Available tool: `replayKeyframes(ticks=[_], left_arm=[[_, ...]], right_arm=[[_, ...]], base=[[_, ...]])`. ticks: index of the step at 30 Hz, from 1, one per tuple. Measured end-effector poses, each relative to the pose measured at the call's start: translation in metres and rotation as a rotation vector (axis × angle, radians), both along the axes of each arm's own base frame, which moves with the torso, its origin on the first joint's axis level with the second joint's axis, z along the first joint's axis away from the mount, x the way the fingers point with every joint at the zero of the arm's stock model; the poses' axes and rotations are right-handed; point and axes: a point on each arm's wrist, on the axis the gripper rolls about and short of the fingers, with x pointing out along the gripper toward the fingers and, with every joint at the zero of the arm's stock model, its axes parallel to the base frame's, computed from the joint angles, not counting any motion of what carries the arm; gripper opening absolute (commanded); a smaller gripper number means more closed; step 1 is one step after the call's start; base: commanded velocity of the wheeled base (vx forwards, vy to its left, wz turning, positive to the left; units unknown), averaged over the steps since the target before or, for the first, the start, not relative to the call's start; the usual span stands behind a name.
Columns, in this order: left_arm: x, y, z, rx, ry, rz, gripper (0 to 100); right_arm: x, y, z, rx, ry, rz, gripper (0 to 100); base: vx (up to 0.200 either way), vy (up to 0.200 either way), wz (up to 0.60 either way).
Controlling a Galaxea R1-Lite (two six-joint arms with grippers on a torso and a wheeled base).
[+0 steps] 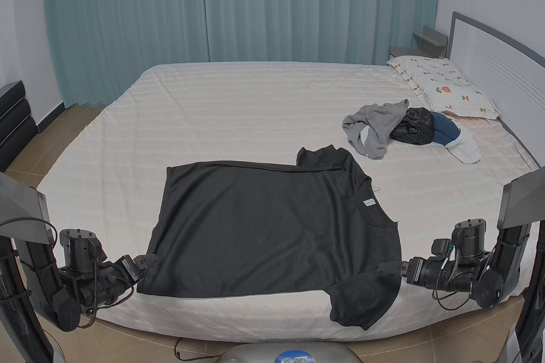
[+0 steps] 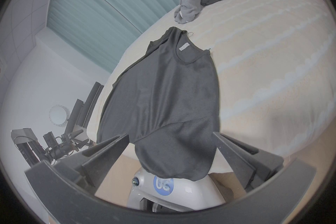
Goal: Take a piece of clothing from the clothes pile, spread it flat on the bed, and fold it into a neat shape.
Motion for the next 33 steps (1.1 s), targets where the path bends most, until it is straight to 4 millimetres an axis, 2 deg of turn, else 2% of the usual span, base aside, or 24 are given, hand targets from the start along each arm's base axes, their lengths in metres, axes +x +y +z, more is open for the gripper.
replayKeyframes(ticks=[5, 14, 15, 23, 33], left_arm=[[0.0, 0.0, 0.0, -0.004, -0.001, 0.001, 100], [-0.001, 0.0, 0.0, -0.003, 0.005, -0.002, 100], [-0.001, 0.0, 0.0, -0.003, 0.005, -0.002, 100], [-0.002, 0.0, 0.0, -0.002, 0.006, -0.003, 100], [-0.002, 0.0, 0.0, 0.006, 0.008, -0.005, 100]], right_arm=[[0.001, -0.005, -0.012, -0.008, 0.034, -0.022, 100], [0.006, -0.007, -0.019, -0.008, 0.044, -0.038, 100], [0.009, -0.007, -0.019, -0.002, 0.037, -0.04, 0], [0.015, -0.004, -0.024, 0.01, -0.008, -0.061, 0], [-0.005, -0.012, -0.026, -0.032, 0.035, -0.107, 0]], base=[[0.0, 0.0, 0.0], [0.0, 0.0, 0.0], [0.0, 0.0, 0.0], [0.0, 0.0, 0.0], [0.0, 0.0, 0.0]])
